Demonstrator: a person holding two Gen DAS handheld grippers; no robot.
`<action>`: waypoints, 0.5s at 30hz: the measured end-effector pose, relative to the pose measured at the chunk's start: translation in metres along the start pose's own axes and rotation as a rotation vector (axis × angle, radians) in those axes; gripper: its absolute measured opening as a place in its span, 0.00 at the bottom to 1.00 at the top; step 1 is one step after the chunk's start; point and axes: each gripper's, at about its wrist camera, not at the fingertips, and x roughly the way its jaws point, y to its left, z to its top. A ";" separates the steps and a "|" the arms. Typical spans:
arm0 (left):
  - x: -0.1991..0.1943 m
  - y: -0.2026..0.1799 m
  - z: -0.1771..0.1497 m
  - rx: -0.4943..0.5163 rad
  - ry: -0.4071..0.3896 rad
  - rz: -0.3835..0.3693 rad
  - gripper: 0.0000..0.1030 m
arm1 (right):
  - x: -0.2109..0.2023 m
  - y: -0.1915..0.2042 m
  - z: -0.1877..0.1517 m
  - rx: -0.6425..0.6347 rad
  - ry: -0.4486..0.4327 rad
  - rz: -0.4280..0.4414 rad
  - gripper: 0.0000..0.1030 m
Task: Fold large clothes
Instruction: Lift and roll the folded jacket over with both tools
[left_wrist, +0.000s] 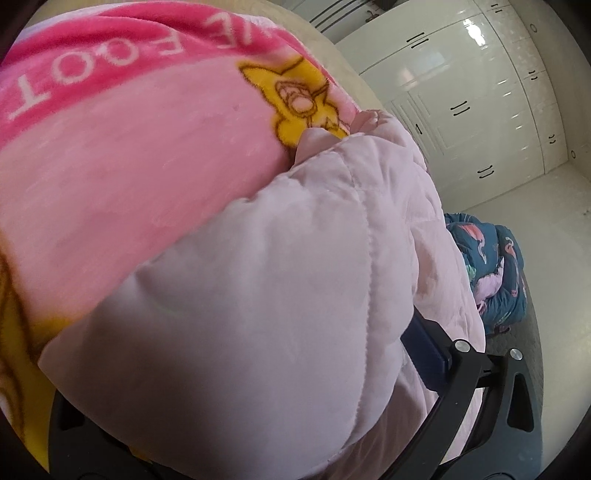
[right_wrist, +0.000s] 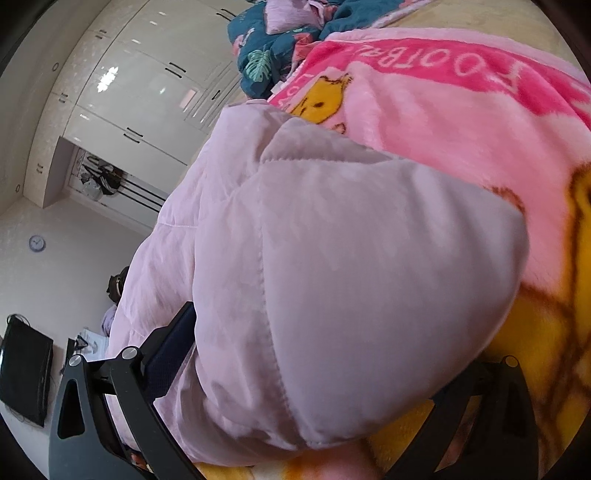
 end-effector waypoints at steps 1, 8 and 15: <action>-0.001 -0.002 -0.001 0.013 -0.007 0.004 0.90 | 0.001 0.000 0.001 -0.008 0.000 0.004 0.94; -0.014 -0.031 -0.003 0.184 -0.045 0.063 0.59 | -0.011 0.022 0.000 -0.173 -0.029 0.019 0.52; -0.027 -0.056 0.000 0.305 -0.040 0.091 0.35 | -0.027 0.060 -0.004 -0.395 -0.065 -0.037 0.32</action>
